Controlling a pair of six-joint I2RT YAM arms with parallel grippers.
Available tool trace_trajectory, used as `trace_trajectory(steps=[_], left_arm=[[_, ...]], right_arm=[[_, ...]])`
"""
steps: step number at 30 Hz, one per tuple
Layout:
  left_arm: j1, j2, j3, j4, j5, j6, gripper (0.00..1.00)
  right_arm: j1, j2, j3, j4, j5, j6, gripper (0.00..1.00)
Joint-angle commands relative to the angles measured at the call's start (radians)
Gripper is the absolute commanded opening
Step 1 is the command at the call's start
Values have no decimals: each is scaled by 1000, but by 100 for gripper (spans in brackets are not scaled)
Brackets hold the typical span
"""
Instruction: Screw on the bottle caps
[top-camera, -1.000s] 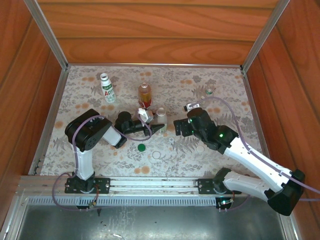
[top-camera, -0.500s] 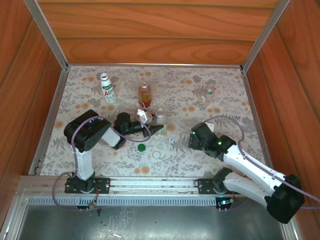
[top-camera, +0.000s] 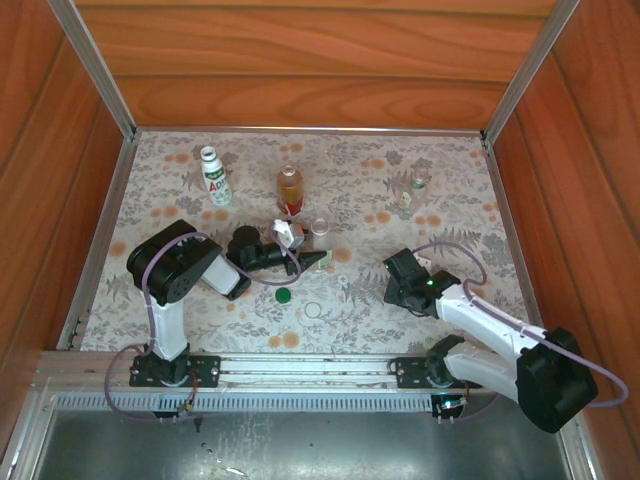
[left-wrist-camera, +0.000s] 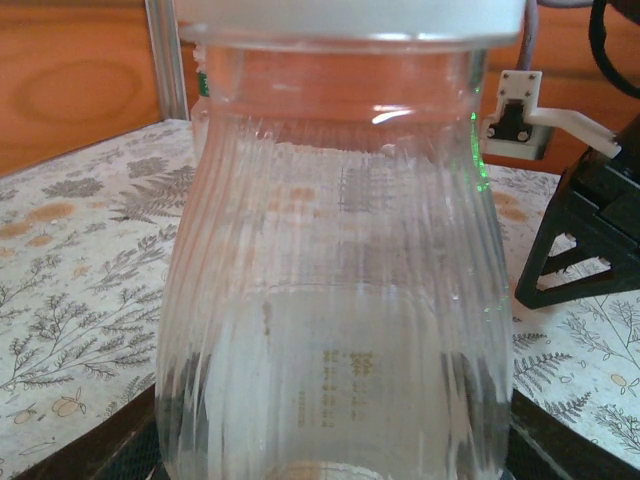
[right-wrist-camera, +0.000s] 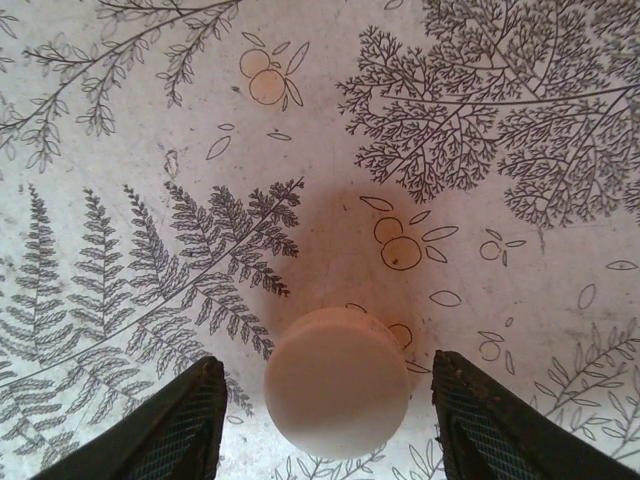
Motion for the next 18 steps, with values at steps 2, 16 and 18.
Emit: trace_trajectory(steps=[2,16,18], left_arm=[[6,-15,-11,11,16,-15,60],[7,-18,-16,12,20,-14,60],[8,-18,-16,11,20,-15,60]], right_arm=[[-14,40,-12,46,-27,14,58],[-24,106,24,20,-44,-32,53],[-24,124,34,16,-49,-41,52]])
